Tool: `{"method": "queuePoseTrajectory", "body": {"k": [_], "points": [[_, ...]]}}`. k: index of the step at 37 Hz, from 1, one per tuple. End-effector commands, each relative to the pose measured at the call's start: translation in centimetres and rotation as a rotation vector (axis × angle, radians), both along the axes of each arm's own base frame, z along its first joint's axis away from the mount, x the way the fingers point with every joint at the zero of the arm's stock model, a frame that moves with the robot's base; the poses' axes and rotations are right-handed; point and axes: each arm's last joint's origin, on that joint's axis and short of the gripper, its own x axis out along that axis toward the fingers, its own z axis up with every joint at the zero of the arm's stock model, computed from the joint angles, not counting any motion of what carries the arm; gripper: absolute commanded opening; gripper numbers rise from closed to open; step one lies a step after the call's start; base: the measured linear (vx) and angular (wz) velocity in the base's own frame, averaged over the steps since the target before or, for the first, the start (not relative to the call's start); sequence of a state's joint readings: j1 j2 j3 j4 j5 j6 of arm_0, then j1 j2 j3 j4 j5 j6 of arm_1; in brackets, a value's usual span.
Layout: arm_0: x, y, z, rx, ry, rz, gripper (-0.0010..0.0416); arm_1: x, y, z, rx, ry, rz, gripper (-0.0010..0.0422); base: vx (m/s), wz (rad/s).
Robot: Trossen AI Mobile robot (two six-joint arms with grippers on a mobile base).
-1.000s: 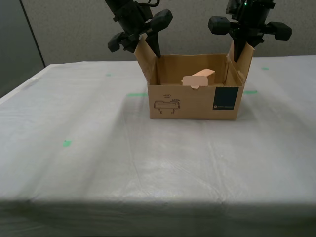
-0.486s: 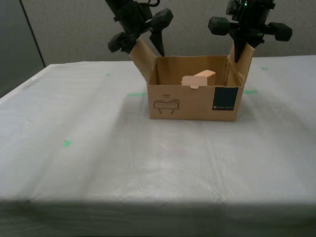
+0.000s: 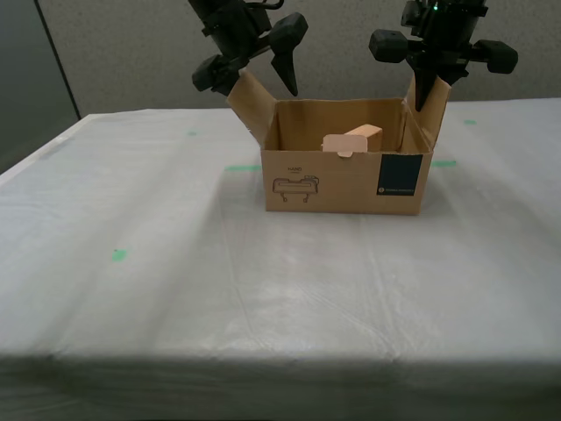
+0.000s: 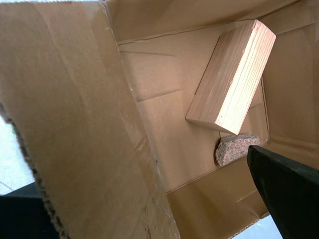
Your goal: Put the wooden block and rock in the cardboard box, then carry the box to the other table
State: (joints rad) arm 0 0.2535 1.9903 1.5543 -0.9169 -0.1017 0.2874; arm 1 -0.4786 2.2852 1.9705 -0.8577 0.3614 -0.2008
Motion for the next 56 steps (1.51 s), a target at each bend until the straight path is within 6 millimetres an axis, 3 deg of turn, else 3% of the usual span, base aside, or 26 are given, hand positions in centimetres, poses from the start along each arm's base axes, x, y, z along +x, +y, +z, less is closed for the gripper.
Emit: {"method": "queuePoseTrajectory", "body": {"k": [1, 34, 46, 50, 56], "points": [[0.03, 0.06, 0.03, 0.006, -0.003, 0.001, 0.0003, -0.01, -0.01, 0.06, -0.005, 0.002, -0.001, 0.0364, 0.0, 0.0], [0.55, 0.22, 0.17, 0.02, -0.06, 0.007, 0.0003, -0.01, -0.01, 0.06, -0.006, 0.006, 0.008, 0.0364, 0.0, 0.0], [0.35, 0.02, 0.09, -0.087, -0.073, 0.175, 0.0004, -0.01, -0.01, 0.06, -0.007, 0.007, 0.01, 0.0364, 0.0, 0.0], [0.38, -0.12, 0.08, -0.14, -0.083, 0.187, 0.0029, 0.0, -0.01, 0.07, -0.007, 0.008, 0.013, 0.0364, 0.0, 0.0], [0.39, -0.17, 0.08, -0.156, -0.085, 0.18, 0.01, 0.09, -0.06, 0.11, -0.014, 0.003, 0.022, 0.0364, 0.0, 0.0]]}}
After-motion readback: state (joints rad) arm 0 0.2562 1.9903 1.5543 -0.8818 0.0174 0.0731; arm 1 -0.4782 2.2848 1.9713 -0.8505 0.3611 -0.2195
